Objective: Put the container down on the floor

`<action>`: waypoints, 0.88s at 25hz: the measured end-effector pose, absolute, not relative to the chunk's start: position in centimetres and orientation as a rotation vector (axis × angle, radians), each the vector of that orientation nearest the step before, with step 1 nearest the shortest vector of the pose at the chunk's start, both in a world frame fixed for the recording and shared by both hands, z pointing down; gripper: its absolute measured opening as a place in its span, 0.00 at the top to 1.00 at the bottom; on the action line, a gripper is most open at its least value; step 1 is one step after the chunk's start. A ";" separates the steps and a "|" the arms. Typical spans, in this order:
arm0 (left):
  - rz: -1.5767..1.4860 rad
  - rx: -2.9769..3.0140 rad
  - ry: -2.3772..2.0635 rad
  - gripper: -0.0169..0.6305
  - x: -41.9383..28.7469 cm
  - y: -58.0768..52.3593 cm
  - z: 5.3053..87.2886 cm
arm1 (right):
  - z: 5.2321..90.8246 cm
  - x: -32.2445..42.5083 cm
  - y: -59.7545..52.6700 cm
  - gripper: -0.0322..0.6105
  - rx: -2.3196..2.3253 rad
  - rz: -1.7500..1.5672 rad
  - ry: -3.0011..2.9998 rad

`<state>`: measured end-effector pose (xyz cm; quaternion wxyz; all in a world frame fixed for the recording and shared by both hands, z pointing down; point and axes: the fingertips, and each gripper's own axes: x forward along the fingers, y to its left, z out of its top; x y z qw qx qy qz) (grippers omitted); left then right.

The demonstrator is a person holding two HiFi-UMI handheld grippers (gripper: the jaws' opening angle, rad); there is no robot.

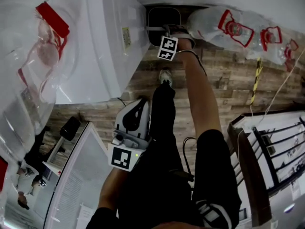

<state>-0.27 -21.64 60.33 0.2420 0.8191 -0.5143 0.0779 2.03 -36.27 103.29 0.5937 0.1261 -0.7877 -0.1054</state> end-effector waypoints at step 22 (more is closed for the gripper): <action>0.021 2.414 -1.336 0.93 -5.0 -6.6 45.8 | 76.4 6.3 -20.9 0.88 1.087 0.763 -2.020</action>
